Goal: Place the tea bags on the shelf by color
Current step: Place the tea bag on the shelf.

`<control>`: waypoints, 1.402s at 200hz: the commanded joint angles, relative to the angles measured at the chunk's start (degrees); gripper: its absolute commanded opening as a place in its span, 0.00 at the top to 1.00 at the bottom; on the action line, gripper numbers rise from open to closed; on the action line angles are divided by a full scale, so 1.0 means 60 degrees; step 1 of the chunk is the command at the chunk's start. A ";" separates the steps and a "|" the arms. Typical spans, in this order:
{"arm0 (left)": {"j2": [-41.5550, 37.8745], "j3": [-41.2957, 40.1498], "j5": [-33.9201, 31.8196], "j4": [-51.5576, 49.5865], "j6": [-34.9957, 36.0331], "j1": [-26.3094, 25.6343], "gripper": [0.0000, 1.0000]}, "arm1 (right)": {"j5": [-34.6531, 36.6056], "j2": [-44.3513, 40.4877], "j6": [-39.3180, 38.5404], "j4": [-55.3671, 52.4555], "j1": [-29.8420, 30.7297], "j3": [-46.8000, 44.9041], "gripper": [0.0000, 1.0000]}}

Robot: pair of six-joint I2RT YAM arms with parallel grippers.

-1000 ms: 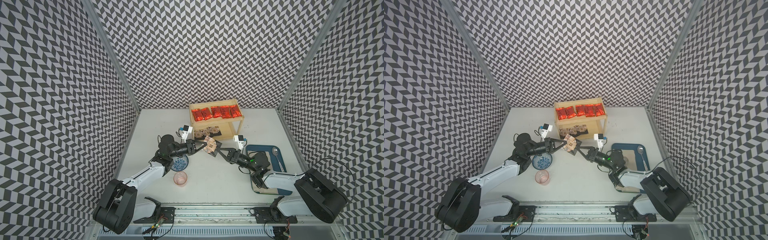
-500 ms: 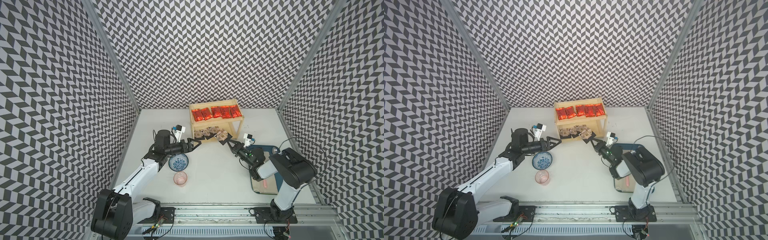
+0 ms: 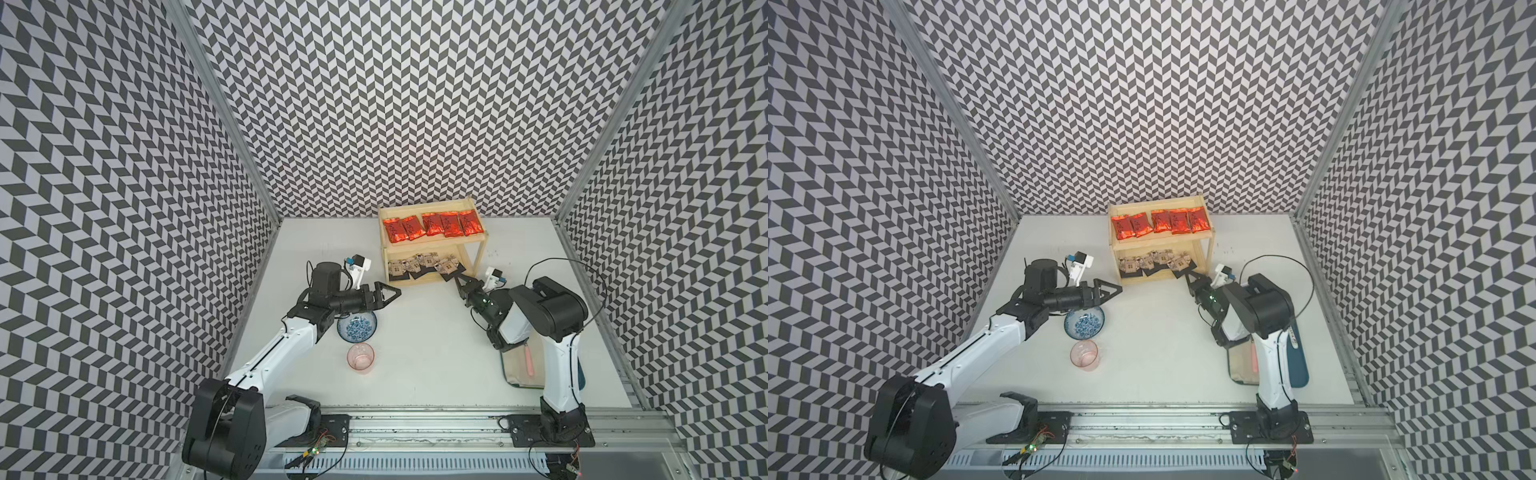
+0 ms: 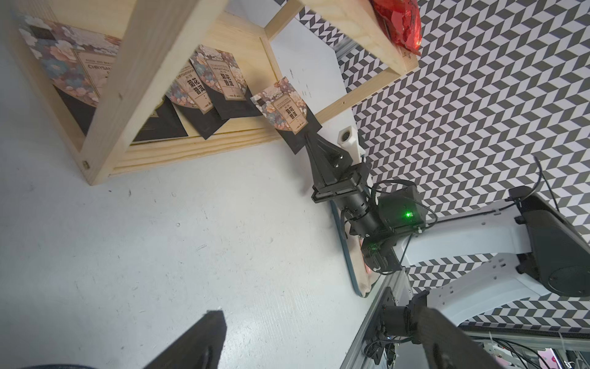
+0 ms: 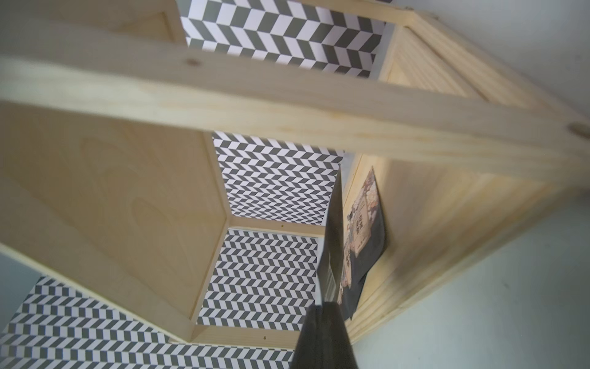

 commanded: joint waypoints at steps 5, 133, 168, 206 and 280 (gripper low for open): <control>0.0020 0.0018 0.0205 0.0008 0.0163 -0.0015 0.01 | 0.0674 0.0382 0.0384 0.1602 -0.0034 0.0204 1.00; -0.0058 -0.0036 0.0350 0.0057 0.0170 -0.0063 0.01 | 0.1580 0.1254 0.1090 0.1938 0.0214 0.1117 1.00; -0.0066 -0.0035 0.0365 0.0040 0.0180 -0.0076 0.01 | 0.1714 0.1394 0.1273 0.1818 0.0257 0.1234 1.00; -0.0059 -0.0043 0.0365 0.0036 0.0185 -0.0078 0.01 | 0.1875 0.1601 0.1508 0.1803 0.0314 0.1404 0.98; -0.0045 -0.0051 0.0365 0.0035 0.0183 -0.0078 0.01 | 0.2050 0.1762 0.1715 0.1613 0.0448 0.1587 0.82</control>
